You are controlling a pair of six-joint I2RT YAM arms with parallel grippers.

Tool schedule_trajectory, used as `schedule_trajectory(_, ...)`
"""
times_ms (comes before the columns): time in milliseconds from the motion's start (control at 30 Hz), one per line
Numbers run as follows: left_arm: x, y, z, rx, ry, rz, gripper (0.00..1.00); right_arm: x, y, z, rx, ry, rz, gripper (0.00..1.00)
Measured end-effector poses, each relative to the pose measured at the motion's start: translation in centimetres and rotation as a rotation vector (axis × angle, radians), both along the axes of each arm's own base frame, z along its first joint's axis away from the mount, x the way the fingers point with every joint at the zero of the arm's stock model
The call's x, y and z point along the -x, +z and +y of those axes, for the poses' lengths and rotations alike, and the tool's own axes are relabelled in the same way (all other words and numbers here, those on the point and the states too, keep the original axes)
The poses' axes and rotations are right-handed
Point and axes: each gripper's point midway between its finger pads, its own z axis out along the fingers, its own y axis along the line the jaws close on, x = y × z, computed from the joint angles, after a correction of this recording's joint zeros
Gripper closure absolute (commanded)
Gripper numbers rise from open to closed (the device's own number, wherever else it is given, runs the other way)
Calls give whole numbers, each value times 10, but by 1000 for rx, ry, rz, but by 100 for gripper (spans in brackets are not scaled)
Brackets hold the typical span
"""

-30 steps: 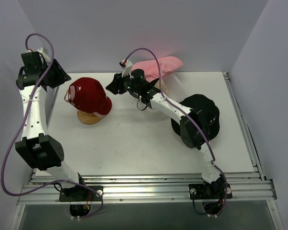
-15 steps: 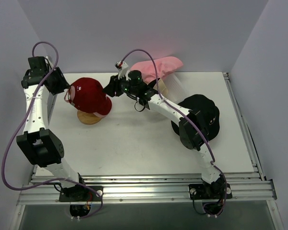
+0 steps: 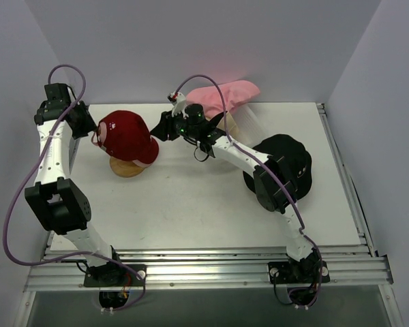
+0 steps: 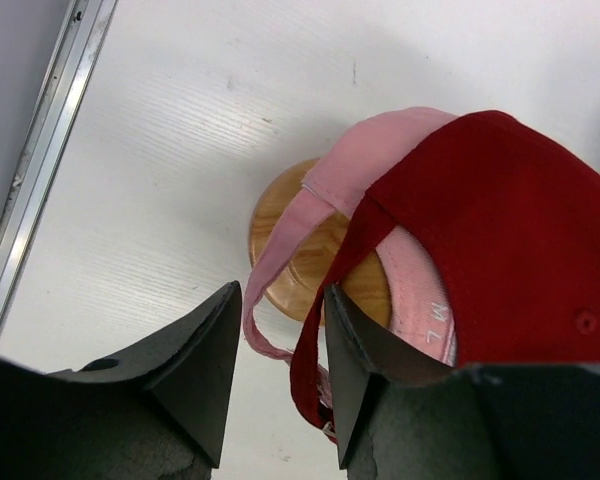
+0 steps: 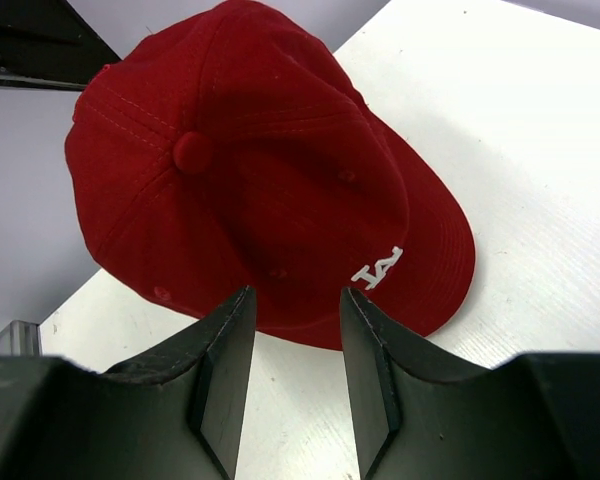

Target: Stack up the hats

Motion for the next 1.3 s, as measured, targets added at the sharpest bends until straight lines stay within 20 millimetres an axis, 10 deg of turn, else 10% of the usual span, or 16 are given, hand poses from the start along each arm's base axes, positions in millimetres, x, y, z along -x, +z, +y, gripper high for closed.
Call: schedule_trajectory(1300,-16,-18,-3,45,-28,-4,50,-12,-1,-8,3,-46,-5,65)
